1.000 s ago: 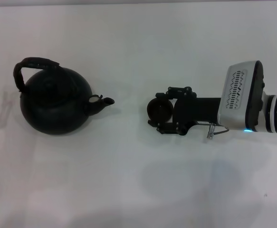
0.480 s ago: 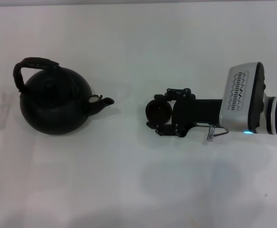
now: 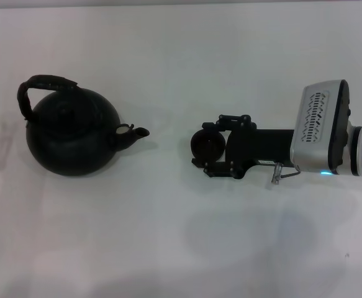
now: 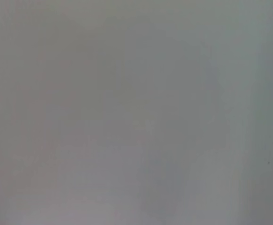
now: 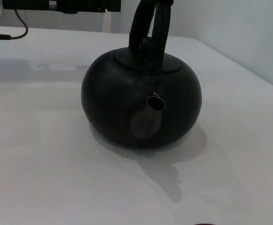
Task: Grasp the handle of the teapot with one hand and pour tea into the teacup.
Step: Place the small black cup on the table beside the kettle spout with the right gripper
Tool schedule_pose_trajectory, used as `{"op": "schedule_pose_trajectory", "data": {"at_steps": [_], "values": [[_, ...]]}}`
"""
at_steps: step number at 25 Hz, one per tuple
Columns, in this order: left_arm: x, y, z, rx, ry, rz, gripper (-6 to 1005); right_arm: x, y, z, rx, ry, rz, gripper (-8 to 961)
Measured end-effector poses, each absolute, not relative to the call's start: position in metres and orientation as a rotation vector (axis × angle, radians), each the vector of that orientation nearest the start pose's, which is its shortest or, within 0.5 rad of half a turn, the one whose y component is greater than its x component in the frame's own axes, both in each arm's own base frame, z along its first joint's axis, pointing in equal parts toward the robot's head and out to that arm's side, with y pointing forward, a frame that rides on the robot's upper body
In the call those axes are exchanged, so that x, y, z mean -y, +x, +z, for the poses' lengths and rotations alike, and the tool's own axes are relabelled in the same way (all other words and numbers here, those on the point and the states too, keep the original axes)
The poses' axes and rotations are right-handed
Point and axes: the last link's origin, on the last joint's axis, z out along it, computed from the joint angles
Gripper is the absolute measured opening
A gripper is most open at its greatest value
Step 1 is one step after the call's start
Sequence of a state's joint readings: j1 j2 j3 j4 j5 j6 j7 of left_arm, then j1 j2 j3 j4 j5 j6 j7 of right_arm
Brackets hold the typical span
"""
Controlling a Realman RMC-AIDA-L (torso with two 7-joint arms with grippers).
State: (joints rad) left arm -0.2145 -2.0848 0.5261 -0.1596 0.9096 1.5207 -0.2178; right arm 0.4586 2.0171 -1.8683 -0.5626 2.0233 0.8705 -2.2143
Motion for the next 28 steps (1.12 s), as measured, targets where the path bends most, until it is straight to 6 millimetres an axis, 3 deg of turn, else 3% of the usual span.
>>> {"op": "schedule_pose_trajectory", "data": {"at_steps": [24, 28], "values": [[-0.2103, -0.3818, -0.0044, 0.637, -1.441, -0.703, 768, -0.3108, 0.2617, -0.1096, -0.157, -2.788, 0.321, 800], [-0.2087, -0.3827, -0.0044, 0.640, -1.439, -0.700, 768, -0.3084, 0.2596, -0.1094, -0.156, -2.801, 0.347, 855]]}}
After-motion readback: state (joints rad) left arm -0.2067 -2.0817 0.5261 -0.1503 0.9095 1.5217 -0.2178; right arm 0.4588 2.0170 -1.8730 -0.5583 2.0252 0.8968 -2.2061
